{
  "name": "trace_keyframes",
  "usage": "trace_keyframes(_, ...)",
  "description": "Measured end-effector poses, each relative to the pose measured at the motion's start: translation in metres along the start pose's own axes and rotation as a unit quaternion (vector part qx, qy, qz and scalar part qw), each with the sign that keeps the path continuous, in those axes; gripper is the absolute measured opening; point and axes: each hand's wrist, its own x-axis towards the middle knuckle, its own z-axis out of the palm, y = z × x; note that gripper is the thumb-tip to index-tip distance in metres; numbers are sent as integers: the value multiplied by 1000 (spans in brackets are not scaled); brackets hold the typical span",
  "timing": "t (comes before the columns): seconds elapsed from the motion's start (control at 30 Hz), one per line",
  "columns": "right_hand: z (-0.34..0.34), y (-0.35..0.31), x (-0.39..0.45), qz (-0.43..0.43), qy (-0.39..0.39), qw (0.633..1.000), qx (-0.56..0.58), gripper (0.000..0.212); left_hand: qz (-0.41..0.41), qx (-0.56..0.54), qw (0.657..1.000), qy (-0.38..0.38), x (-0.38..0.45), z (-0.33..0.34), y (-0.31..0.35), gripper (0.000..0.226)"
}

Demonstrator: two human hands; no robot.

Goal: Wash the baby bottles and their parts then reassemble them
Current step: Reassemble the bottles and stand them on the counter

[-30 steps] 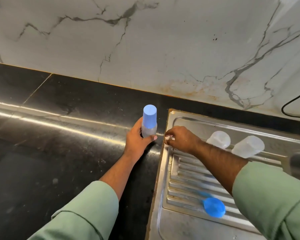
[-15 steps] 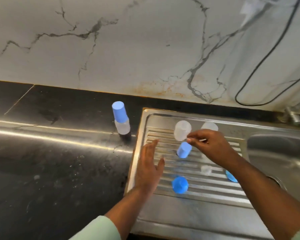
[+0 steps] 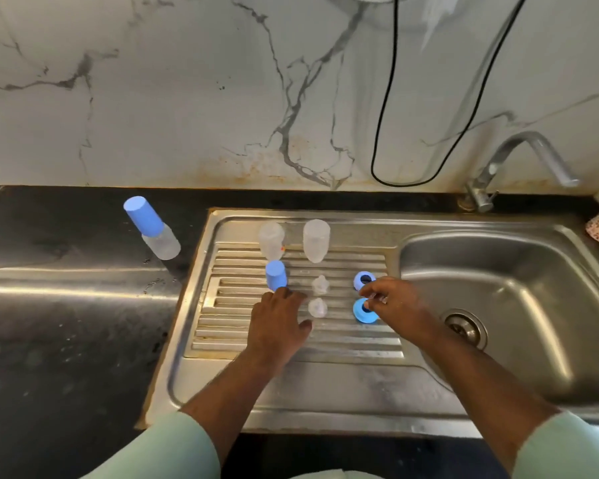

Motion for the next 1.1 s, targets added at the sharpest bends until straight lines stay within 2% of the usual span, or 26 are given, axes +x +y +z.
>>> trace_keyframes(0.1,1,20,1,-15,-23,999,-38,23,-11,-26,1000,-8,8,15,22,51)
trace_keyframes(0.17,4,27,2,-27,-44,994,-92,34,-49,-63,997,-13,15,24,31,53)
trace_keyframes(0.27,12,34,3,-35,-80,980,-178,52,-118,-141,983,-3,20,37,43,43)
trace_keyframes(0.37,25,39,2,-15,-80,987,-138,60,-154,-144,978,11,22,43,48,31)
trace_keyframes(0.53,26,38,-8,-26,-61,988,-139,46,-163,-185,967,70,12,36,52,21)
trace_keyframes(0.63,17,26,-16,-45,-19,991,-127,46,-123,-313,918,211,1,8,60,20)
trace_keyframes(0.7,4,8,-22,-82,41,991,-100,52,-25,-416,852,317,-8,-18,66,25)
trace_keyframes(0.73,-4,-3,-27,-104,83,988,-75,51,10,-452,826,338,-11,-23,66,28)
trace_keyframes(0.77,-12,-14,-30,-127,135,981,-49,49,18,-461,824,330,-10,-24,60,26)
trace_keyframes(0.8,-17,-16,-32,-142,171,974,-34,46,5,-429,861,271,-6,-19,54,21)
trace_keyframes(0.83,-20,-17,-33,-141,171,974,-41,43,-34,-313,938,145,-1,-13,50,16)
trace_keyframes(0.87,-18,-18,-34,-109,116,983,-85,39,-66,-160,985,-9,-2,-10,46,12)
trace_keyframes(0.9,-12,-14,-36,-54,27,987,-147,36,-92,-60,989,-98,-8,-5,44,16)
trace_keyframes(0.93,-6,-10,-39,-13,-37,982,-185,35,-99,-45,988,-113,-9,-1,41,20)
trace_keyframes(0.97,-3,-8,-42,6,-52,981,-187,37,-96,-104,987,-72,-9,0,39,19)
trace_keyframes(1.03,-5,-17,-44,-16,6,991,-136,46,-77,-244,966,29,-11,-3,38,27)
trace_keyframes(1.1,-4,-31,-48,-66,54,994,-74,50,-91,-363,926,45,-12,-13,36,34)
